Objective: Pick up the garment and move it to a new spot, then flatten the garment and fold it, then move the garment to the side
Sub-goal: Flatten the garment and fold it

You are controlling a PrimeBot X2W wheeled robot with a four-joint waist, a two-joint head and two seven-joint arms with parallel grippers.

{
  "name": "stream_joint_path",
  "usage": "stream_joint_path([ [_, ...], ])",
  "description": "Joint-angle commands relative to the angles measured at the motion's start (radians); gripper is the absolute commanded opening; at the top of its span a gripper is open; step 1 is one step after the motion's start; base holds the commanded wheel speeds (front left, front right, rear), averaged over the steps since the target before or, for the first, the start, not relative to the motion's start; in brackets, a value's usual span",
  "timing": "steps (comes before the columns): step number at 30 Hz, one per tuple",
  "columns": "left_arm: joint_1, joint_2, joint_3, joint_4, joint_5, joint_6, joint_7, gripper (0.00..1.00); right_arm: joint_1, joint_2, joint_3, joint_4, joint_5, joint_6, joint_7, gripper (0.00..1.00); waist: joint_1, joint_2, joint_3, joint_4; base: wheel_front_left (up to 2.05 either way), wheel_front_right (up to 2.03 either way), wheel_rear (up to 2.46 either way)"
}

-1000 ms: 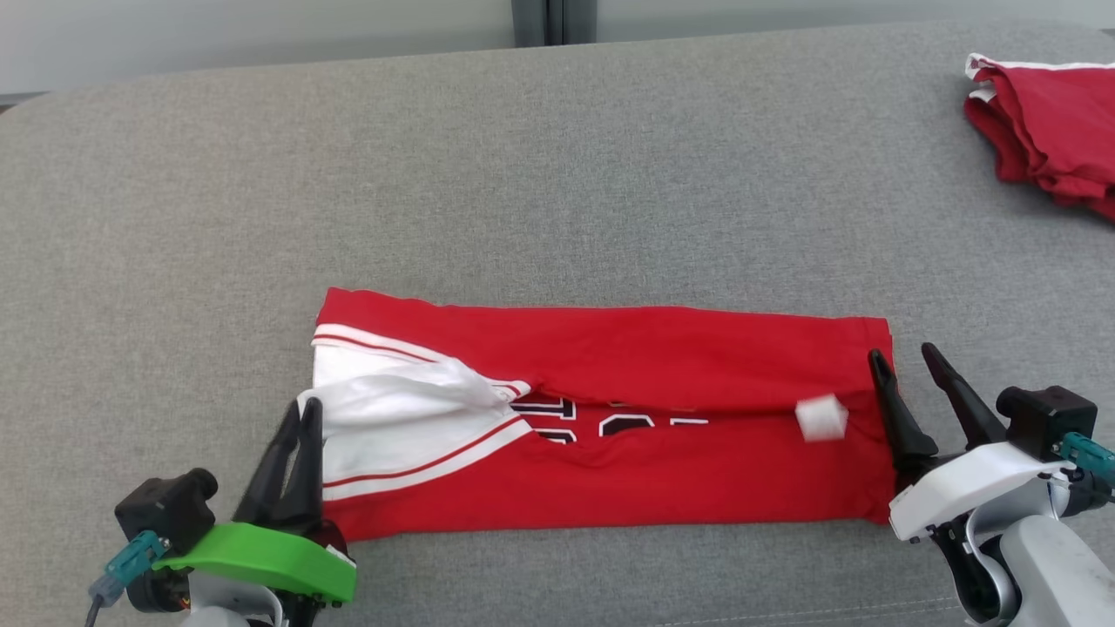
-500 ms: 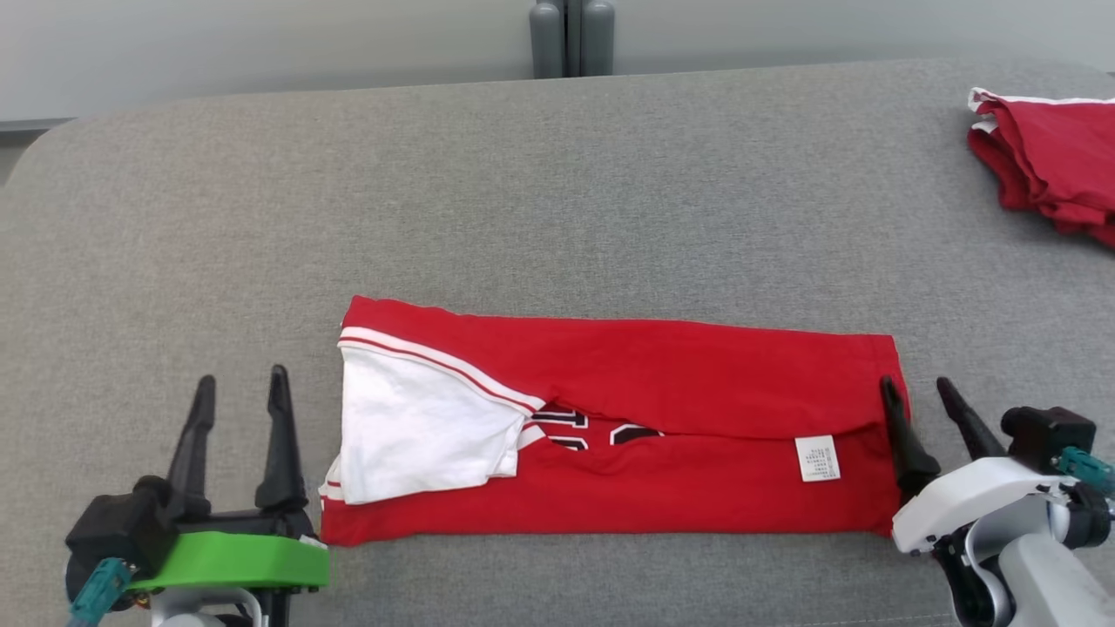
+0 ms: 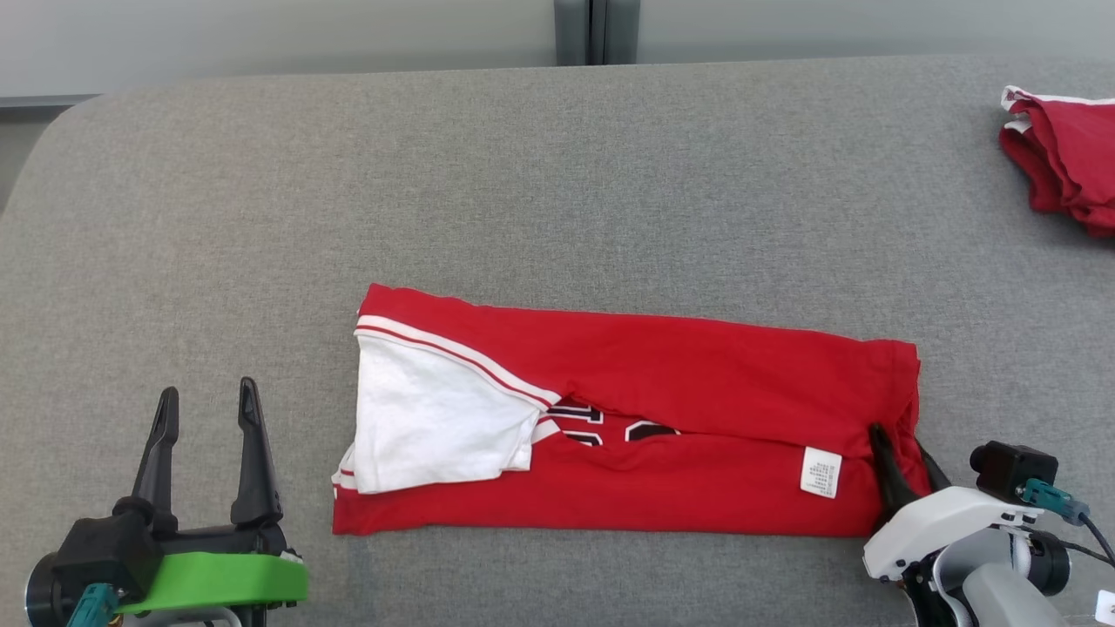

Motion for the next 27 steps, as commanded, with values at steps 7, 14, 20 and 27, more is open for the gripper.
stream_joint_path([
  [7, 0.018, -0.013, 0.027, 0.013, 0.025, -0.019, -0.003, 1.0, -0.051, -0.061, -0.004, 0.006, 0.04, -0.001, -0.012, 0.0, 0.0001, 0.0, -0.027, -0.015, 0.0, 0.0, 0.0],
  [14, 0.028, -0.015, 0.037, 0.014, 0.033, -0.028, -0.003, 1.0, -0.084, -0.218, -0.103, 0.038, 0.044, -0.001, -0.014, 0.0, 0.0001, 0.0, -0.056, -0.03, 0.0, 0.0, 0.0],
  [20, 0.043, -0.016, 0.043, 0.018, 0.036, -0.033, -0.003, 1.0, -0.096, -0.301, -0.141, 0.04, 0.029, -0.001, 0.011, 0.0, 0.0001, 0.0, -0.08, -0.041, 0.0, 0.0, 0.0],
  [27, 0.048, -0.016, 0.034, 0.023, 0.02, -0.034, -0.003, 1.0, -0.107, -0.258, -0.097, -0.037, 0.015, -0.001, 0.051, 0.0, 0.0001, 0.0, -0.093, -0.049, 0.0, 0.0, 0.0],
])
